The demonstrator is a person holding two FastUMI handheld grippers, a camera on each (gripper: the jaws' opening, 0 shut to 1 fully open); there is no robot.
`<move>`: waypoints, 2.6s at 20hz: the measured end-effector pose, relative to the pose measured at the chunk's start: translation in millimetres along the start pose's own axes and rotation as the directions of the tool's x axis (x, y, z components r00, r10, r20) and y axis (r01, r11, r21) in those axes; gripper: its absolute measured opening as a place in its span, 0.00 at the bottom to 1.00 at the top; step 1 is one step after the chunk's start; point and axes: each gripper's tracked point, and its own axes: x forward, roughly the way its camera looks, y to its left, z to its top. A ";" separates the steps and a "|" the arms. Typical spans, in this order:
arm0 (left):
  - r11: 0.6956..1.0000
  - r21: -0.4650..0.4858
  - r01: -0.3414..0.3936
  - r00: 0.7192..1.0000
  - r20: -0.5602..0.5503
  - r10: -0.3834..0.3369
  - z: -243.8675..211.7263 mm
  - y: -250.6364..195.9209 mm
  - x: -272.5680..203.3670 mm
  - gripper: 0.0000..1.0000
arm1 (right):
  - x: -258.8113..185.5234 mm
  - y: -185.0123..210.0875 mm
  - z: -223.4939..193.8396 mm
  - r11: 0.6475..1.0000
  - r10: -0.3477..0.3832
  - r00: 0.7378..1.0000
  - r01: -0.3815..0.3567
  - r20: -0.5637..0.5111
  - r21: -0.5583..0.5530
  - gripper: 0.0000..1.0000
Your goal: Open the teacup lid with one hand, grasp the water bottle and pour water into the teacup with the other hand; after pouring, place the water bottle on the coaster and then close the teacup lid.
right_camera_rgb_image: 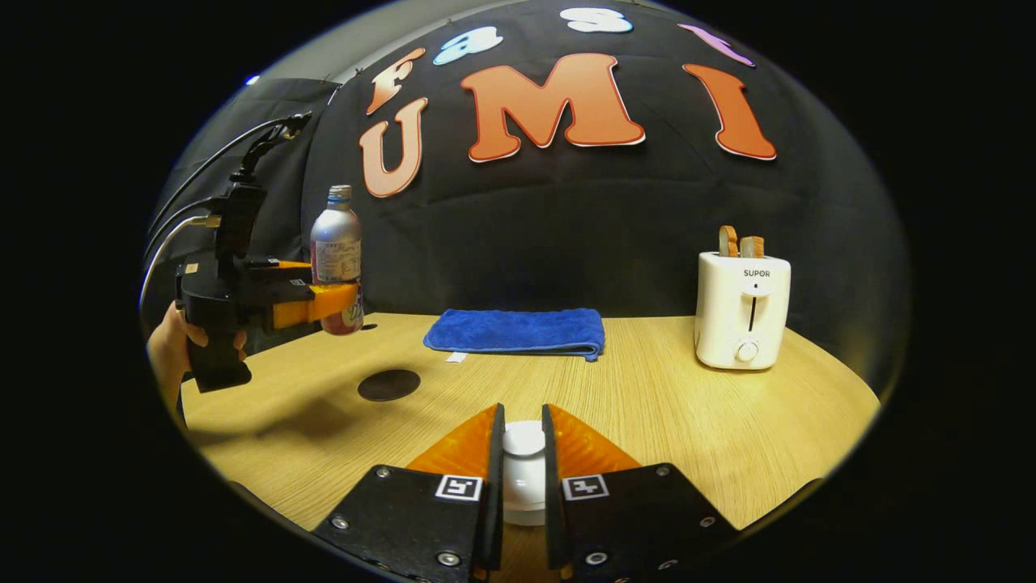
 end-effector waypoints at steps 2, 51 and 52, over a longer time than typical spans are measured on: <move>0.996 -0.077 0.038 0.999 -0.033 -0.041 -11.0 -9.1 3.8 0.83 | -0.6 2.7 -0.8 1.000 0.000 1.000 0.000 -0.001 -0.018 0.26; 0.909 -0.406 0.093 0.979 0.206 -0.009 17.2 21.3 -122.3 0.94 | -72.4 31.0 109.7 0.975 -0.140 0.948 0.183 0.285 -0.129 0.95; 0.913 -0.399 0.085 0.974 0.228 0.009 21.6 24.5 -131.9 0.94 | -76.4 33.3 111.1 0.973 -0.148 0.944 0.193 0.294 -0.130 0.95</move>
